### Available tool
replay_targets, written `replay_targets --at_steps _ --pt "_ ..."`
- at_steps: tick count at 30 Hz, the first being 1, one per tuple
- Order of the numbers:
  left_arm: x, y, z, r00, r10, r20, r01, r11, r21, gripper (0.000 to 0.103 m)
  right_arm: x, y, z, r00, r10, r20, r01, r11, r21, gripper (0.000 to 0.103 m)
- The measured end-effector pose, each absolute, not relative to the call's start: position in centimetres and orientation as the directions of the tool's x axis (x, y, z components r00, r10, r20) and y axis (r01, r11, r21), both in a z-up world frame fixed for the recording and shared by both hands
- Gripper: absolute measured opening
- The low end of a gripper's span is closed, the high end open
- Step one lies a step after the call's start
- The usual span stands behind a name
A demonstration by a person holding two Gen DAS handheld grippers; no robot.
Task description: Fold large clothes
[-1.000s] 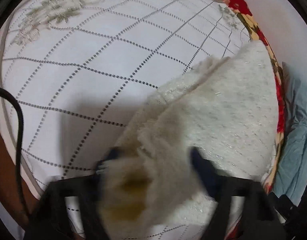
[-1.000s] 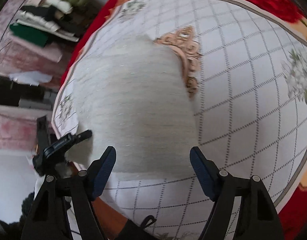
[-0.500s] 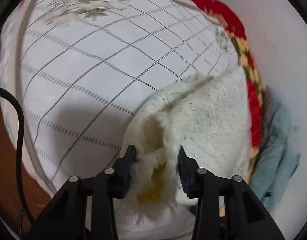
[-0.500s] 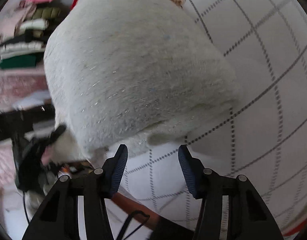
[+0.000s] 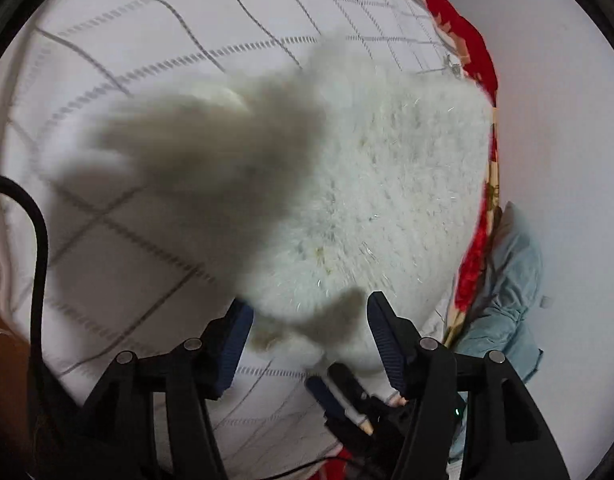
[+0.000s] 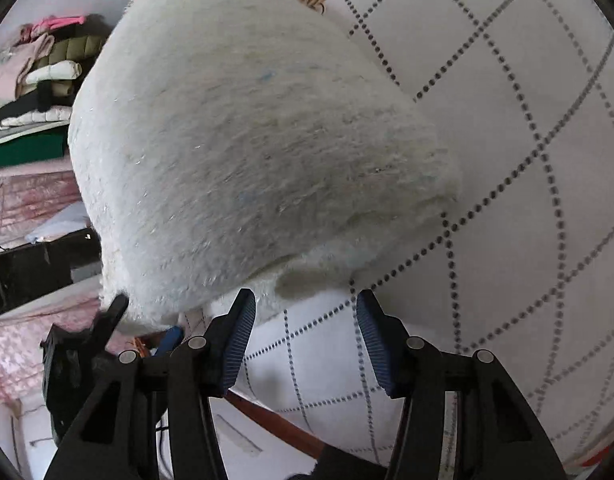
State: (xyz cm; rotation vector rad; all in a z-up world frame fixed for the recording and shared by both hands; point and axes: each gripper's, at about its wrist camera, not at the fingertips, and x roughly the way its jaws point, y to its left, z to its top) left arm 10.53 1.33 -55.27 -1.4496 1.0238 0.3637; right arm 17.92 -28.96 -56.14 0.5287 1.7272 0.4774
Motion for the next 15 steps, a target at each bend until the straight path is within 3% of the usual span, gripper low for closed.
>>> replay_targets --at_steps 15 --pt "11.1 2.6 -56.7 0.590 -0.327 -0.738 -0.751 0.115 -0.651 0.059 18.4 -25.7 -57.7 -0.177 0.582 -0.794 0.085 0.813 0.576 0.053"
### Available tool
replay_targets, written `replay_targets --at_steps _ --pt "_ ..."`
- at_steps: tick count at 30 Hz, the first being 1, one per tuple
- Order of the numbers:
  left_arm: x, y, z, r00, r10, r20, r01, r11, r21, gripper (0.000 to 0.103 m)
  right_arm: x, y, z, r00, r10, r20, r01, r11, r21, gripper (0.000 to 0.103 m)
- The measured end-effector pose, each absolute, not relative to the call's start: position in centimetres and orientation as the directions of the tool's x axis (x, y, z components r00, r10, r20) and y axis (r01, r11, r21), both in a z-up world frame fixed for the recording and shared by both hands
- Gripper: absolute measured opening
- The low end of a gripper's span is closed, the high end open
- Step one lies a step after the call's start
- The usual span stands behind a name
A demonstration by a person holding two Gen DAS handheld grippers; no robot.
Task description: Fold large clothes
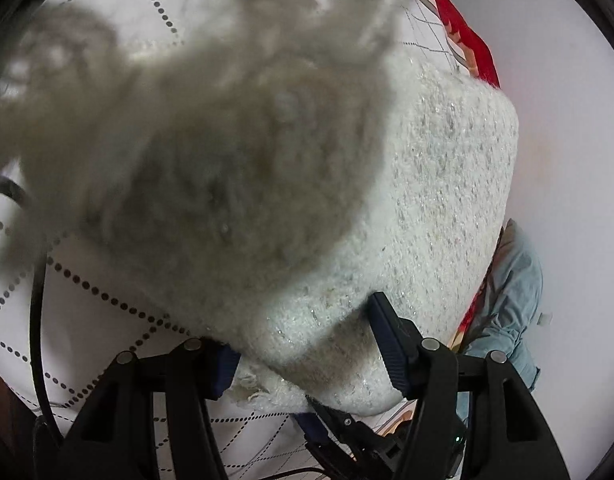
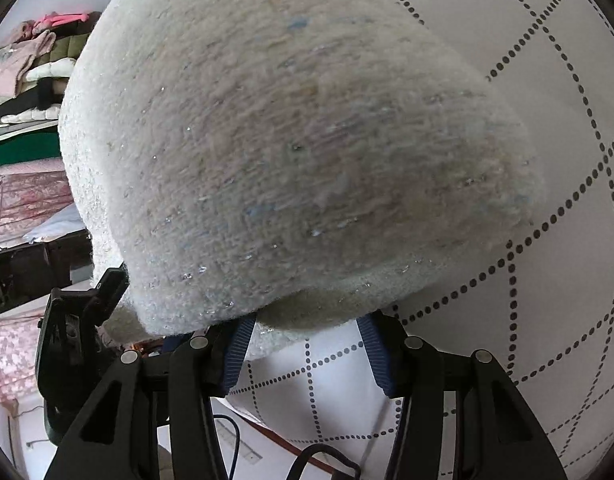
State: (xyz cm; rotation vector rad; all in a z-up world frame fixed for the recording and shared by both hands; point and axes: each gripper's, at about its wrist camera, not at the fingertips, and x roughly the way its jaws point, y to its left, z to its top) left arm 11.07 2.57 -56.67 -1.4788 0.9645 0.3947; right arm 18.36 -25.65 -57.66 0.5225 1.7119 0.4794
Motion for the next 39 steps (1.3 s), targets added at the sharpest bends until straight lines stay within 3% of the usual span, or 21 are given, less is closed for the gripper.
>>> replay_targets --at_steps 5,6,8,9,12,17,23,28,30,37,38,39 --pt "11.1 3.2 -56.8 0.608 -0.298 -0.736 -0.744 0.110 -0.659 0.054 17.7 -25.5 -58.4 -0.171 0.581 -0.796 0.091 0.813 0.575 0.051" --pt "11.1 3.2 -56.6 0.612 -0.284 -0.738 -0.742 0.117 -0.660 0.040 17.6 -25.7 -58.4 -0.169 0.585 -0.793 0.097 0.811 0.578 0.050" --pt "11.5 3.3 -55.7 0.613 -0.249 -0.750 -0.737 0.163 -0.656 0.026 17.5 -26.0 -58.7 -0.165 0.591 -0.789 0.111 0.806 0.581 0.043" --pt "11.7 3.2 -55.2 0.606 -0.237 -0.759 -0.738 0.187 -0.648 0.019 17.2 -26.5 -58.8 -0.162 0.599 -0.785 0.130 0.801 0.584 0.034" --pt "11.4 3.0 -53.3 0.621 -0.198 -0.759 -0.724 0.226 -0.651 0.012 16.5 -27.5 -58.9 -0.135 0.625 -0.769 0.192 0.778 0.598 0.021" --pt "9.6 2.1 -49.3 0.645 -0.193 -0.740 -0.698 0.248 -0.672 0.004 15.3 -27.9 -58.7 -0.037 0.644 -0.765 0.266 0.744 0.613 0.017" --pt "7.7 1.1 -48.6 0.607 -0.213 -0.766 -0.718 0.265 -0.643 0.003 14.1 -28.9 -59.2 -0.001 0.651 -0.759 0.304 0.724 0.620 0.017" --pt "8.0 3.5 -50.8 0.519 -0.233 -0.823 -0.757 0.323 -0.569 0.005 14.3 -28.8 -59.1 -0.115 0.644 -0.756 0.251 0.756 0.605 0.019" --pt "8.9 3.3 -49.3 0.474 -0.241 -0.847 -0.743 0.406 -0.531 0.008 14.6 -28.8 -57.8 -0.163 0.594 -0.788 0.156 0.804 0.573 0.025" --pt "9.8 2.1 -43.0 0.346 -0.104 -0.932 -0.652 0.688 -0.319 0.009 14.5 -30.5 -50.2 -0.126 0.416 -0.901 -0.170 0.885 0.433 0.026" --pt "9.7 2.0 -42.6 0.342 -0.083 -0.936 -0.639 0.709 -0.296 0.014 14.6 -31.0 -48.9 -0.087 0.399 -0.913 -0.199 0.891 0.409 0.028" --pt "9.7 2.4 -42.3 0.337 -0.054 -0.940 -0.627 0.732 -0.267 0.030 14.9 -31.1 -48.1 -0.062 0.392 -0.918 -0.211 0.894 0.396 0.042"
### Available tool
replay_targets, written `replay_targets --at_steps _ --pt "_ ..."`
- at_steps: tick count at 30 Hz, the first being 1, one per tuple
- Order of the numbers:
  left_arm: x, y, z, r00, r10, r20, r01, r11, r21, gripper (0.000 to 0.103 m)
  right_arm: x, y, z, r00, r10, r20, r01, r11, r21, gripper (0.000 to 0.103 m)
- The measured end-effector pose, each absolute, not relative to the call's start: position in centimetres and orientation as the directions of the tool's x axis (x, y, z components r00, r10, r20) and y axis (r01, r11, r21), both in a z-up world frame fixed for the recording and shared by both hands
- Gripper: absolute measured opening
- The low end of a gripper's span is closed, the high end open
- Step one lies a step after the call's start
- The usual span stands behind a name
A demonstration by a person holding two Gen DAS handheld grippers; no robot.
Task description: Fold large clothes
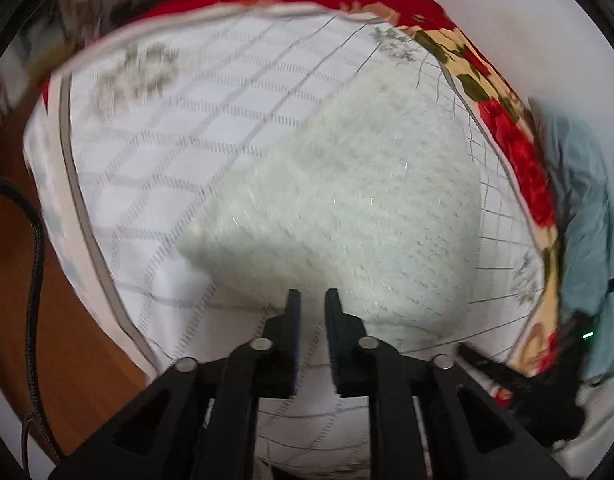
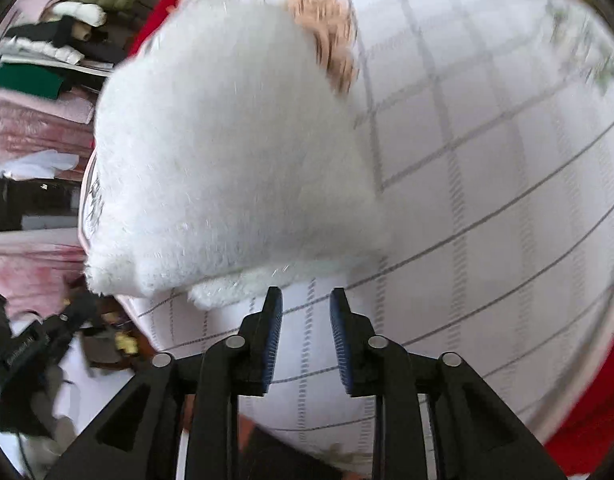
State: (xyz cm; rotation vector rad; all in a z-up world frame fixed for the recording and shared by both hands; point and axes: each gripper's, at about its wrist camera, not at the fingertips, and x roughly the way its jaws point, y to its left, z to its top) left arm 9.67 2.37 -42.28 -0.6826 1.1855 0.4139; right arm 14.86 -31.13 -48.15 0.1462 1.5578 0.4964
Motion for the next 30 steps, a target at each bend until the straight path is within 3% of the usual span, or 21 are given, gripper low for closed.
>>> replay_targets --at_steps 1,2,3,9,14,16,18,21,25,27,30 --pt "10.1 2.7 -42.0 0.336 -0.021 -0.942 -0.620 0.748 -0.238 0.047 15.4 -31.1 -47.2 -0.032 0.407 -0.913 -0.218 0.888 0.404 0.070" --pt "10.8 3.0 -41.9 0.346 -0.003 -0.938 -0.614 0.755 -0.229 0.088 16.2 -30.6 -46.5 -0.015 0.433 -0.901 -0.219 0.878 0.426 0.087" --pt "11.2 3.6 -42.3 0.358 0.010 -0.934 -0.615 0.755 -0.228 0.102 17.5 -30.5 -46.5 -0.008 0.443 -0.897 -0.219 0.874 0.434 0.102" --pt "16.4 5.8 -45.5 0.364 0.063 -0.929 -0.614 0.767 -0.188 0.102 24.8 -27.2 -47.0 0.014 0.494 -0.869 -0.299 0.832 0.468 0.102" --pt "18.5 7.9 -53.2 0.253 -0.034 -0.967 -0.625 0.757 -0.190 0.102 30.9 -24.3 -55.3 -0.233 0.613 -0.754 -0.249 0.712 0.656 0.102" --pt "18.4 8.2 -54.7 0.244 -0.058 -0.968 -0.628 0.751 -0.204 0.103 32.4 -23.0 -58.3 -0.333 0.685 -0.648 -0.202 0.619 0.759 0.102" --pt "18.3 8.4 -55.1 0.261 -0.073 -0.962 -0.624 0.748 -0.226 0.103 32.9 -21.8 -59.2 -0.372 0.728 -0.576 -0.181 0.552 0.814 0.102" --pt "18.1 8.3 -54.7 0.260 -0.054 -0.964 -0.617 0.758 -0.209 0.103 32.7 -19.4 -59.1 -0.375 0.733 -0.568 -0.207 0.531 0.822 0.101" --pt "16.5 9.2 -52.4 0.282 -0.036 -0.959 -0.657 0.721 -0.220 0.102 32.7 -19.4 -59.4 -0.317 0.769 -0.555 -0.090 0.558 0.825 0.067" --pt "15.1 9.4 -50.5 0.300 -0.012 -0.954 -0.678 0.701 -0.222 0.102 32.0 -20.4 -58.8 -0.266 0.787 -0.556 -0.027 0.571 0.821 0.061" --pt "12.9 9.7 -49.2 0.325 -0.035 -0.945 -0.715 0.645 -0.270 0.102 30.2 -22.8 -57.6 -0.193 0.798 -0.571 0.047 0.589 0.807 0.060"
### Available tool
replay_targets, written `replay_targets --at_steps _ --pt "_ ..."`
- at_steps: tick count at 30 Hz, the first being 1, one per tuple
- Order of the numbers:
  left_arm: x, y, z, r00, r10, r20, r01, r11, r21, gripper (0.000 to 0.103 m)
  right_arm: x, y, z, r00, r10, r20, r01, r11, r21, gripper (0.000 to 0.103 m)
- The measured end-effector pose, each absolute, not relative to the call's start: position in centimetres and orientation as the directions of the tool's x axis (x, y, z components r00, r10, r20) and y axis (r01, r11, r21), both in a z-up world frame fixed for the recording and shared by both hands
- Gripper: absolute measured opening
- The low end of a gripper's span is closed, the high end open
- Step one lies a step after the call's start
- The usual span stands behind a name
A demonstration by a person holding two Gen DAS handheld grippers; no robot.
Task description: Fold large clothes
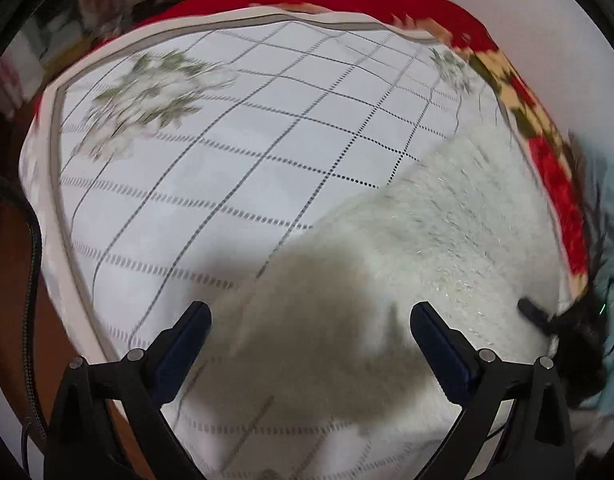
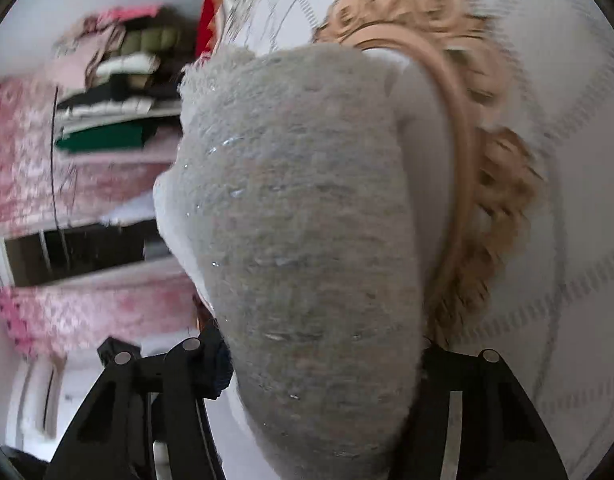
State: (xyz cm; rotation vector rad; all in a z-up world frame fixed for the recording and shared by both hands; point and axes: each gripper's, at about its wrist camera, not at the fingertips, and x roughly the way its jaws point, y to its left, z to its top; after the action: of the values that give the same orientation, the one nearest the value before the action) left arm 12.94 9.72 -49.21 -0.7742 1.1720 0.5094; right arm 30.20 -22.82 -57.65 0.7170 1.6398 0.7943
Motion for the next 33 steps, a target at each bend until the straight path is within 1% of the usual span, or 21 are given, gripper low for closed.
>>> replay_targets --at_steps 2,3,4,5,7,9,10,11,12,13,16,18,22,27,30,33 --pt "12.3 9.9 -50.4 0.336 -0.120 -0.934 -0.743 0.575 -0.342 0.102 29.1 -24.5 -57.8 -0.171 0.804 -0.569 0.088 0.588 0.804 0.062" --pt "12.4 10.1 -51.4 0.339 -0.153 -0.928 -0.753 0.548 -0.365 0.102 28.6 -25.3 -58.3 -0.165 0.812 -0.560 0.111 0.580 0.807 0.066" --pt "12.7 10.0 -52.2 0.342 -0.184 -0.922 -0.760 0.522 -0.386 0.102 28.2 -25.7 -58.7 -0.162 0.820 -0.550 0.130 0.570 0.812 0.074" --pt "13.0 10.1 -53.3 0.352 -0.218 -0.910 -0.766 0.491 -0.414 0.100 27.9 -26.1 -59.1 -0.160 0.824 -0.544 0.142 0.564 0.814 0.076" --pt "13.8 10.5 -55.1 0.401 -0.265 -0.877 -0.770 0.422 -0.479 0.099 28.1 -26.0 -60.3 -0.162 0.835 -0.527 0.143 0.548 0.824 0.087" --pt "14.9 10.3 -55.3 0.439 -0.257 -0.861 -0.758 0.408 -0.508 0.065 28.5 -25.4 -61.3 -0.174 0.854 -0.490 0.147 0.515 0.845 0.088" --pt "15.6 10.3 -55.0 0.446 -0.242 -0.862 -0.751 0.422 -0.507 0.059 28.7 -25.0 -61.5 -0.171 0.860 -0.481 0.140 0.504 0.852 0.088" --pt "16.2 10.3 -54.5 0.455 -0.215 -0.864 -0.743 0.444 -0.502 0.035 28.9 -24.2 -61.7 -0.163 0.861 -0.482 0.120 0.502 0.856 0.086" --pt "16.9 10.2 -53.6 0.465 -0.177 -0.867 -0.726 0.484 -0.488 0.026 29.0 -23.7 -61.5 -0.151 0.862 -0.484 0.100 0.500 0.860 0.077" --pt "17.4 10.2 -53.0 0.469 -0.156 -0.869 -0.714 0.513 -0.477 0.024 29.1 -23.2 -61.4 -0.140 0.873 -0.467 0.104 0.482 0.870 0.067" --pt "18.7 10.9 -51.6 0.479 -0.138 -0.867 -0.679 0.568 -0.465 0.021 29.7 -22.7 -61.0 -0.100 0.896 -0.433 0.124 0.443 0.888 0.057" --pt "19.6 11.4 -50.7 0.483 -0.139 -0.865 -0.663 0.588 -0.464 0.021 30.1 -22.3 -60.3 -0.083 0.906 -0.414 0.125 0.422 0.898 0.054" --pt "21.4 11.8 -48.0 0.513 -0.133 -0.848 -0.613 0.636 -0.470 0.021 31.3 -21.8 -58.1 -0.049 0.924 -0.378 0.103 0.381 0.919 0.052" --pt "26.7 11.3 -45.6 0.558 -0.151 -0.816 -0.543 0.677 -0.496 0.021 35.6 -22.8 -54.9 0.002 0.940 -0.342 0.067 0.341 0.938 0.051" --pt "30.7 10.4 -45.1 0.578 -0.179 -0.796 -0.504 0.689 -0.521 0.021 39.5 -24.1 -53.4 0.040 0.935 -0.353 0.034 0.352 0.935 0.051" --pt "36.7 8.6 -45.4 0.597 -0.213 -0.773 -0.455 0.704 -0.545 0.021 44.3 -26.1 -52.6 0.080 0.926 -0.370 0.013 0.370 0.929 0.051"
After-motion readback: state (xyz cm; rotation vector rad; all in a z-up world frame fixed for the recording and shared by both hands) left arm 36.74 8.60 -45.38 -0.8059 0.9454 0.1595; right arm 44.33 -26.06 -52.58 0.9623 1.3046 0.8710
